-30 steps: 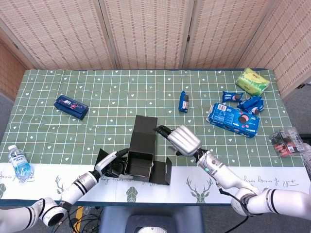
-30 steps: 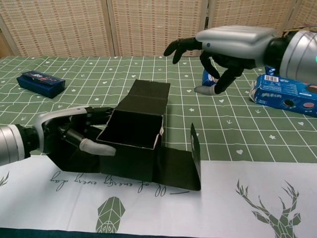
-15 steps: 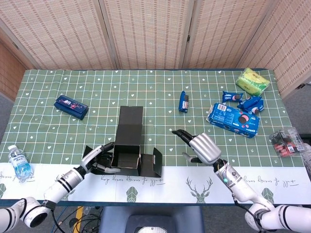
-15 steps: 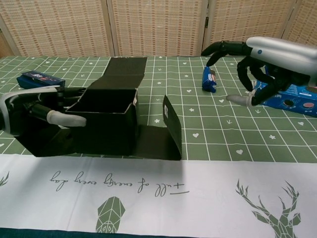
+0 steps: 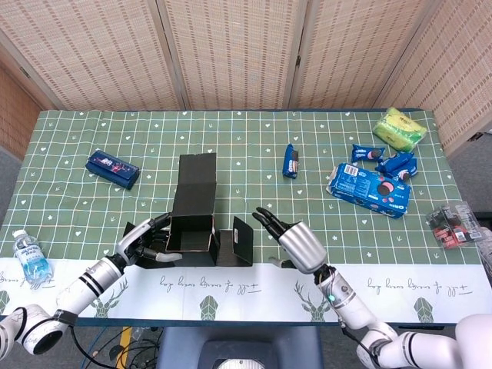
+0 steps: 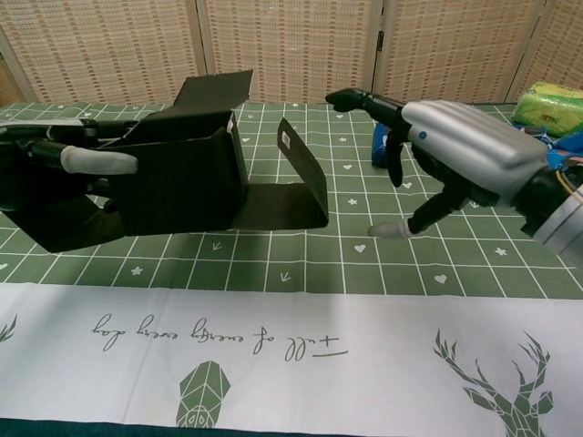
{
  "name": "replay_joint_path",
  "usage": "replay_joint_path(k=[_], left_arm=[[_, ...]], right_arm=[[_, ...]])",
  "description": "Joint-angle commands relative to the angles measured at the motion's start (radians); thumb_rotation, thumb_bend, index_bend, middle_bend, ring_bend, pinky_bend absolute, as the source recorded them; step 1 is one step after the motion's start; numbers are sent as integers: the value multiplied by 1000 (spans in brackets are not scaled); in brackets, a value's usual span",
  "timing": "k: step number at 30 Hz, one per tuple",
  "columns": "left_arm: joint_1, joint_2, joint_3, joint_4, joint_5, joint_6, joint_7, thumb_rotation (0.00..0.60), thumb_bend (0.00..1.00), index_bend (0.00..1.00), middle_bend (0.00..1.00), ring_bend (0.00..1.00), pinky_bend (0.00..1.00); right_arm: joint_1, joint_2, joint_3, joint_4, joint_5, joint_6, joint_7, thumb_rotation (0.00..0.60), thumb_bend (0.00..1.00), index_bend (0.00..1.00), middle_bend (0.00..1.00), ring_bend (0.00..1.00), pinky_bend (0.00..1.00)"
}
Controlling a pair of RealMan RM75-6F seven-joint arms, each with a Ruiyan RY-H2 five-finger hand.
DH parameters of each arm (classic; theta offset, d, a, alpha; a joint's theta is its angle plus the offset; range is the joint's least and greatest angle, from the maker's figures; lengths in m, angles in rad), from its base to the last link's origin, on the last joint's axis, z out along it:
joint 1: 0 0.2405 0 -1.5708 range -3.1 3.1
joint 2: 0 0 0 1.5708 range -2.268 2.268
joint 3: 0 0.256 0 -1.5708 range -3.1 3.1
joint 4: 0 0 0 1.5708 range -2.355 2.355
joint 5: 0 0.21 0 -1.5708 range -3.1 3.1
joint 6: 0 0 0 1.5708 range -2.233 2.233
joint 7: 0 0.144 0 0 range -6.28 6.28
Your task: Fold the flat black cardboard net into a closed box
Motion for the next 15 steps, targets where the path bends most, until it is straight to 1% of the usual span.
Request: replay_joint_path(k=[1,5,7,11,15], left_arm=[[-4,4,0,-6,5,-3,3,600,109,219,238,585,657],[-12,4,2,-17,11,-13,16,600,109,219,238,585,657],[-16,2,4,-18,13,-18,26,600,108,218,238,585,657],[-19,-8,5,-10,10,-23,70,600,109,218,238,585,657],[-18,-16,6,-11,1,-27,111,600,109,217,238,585,657]], right_arm=[[10,-77,28,72,-38,34,-12,600,0,0,67,574,822],[34,-150,60,141,-57,48,-4,600,4,0,66,574,822],[49,-171,74,160,-61,42,-2,600,10,0,66,574,822],[74,-185,90,161,-79,36,-12,600,11,0,66,574,822],[88,-180,102,138,-84,26,-38,600,11,0,66,574,822]])
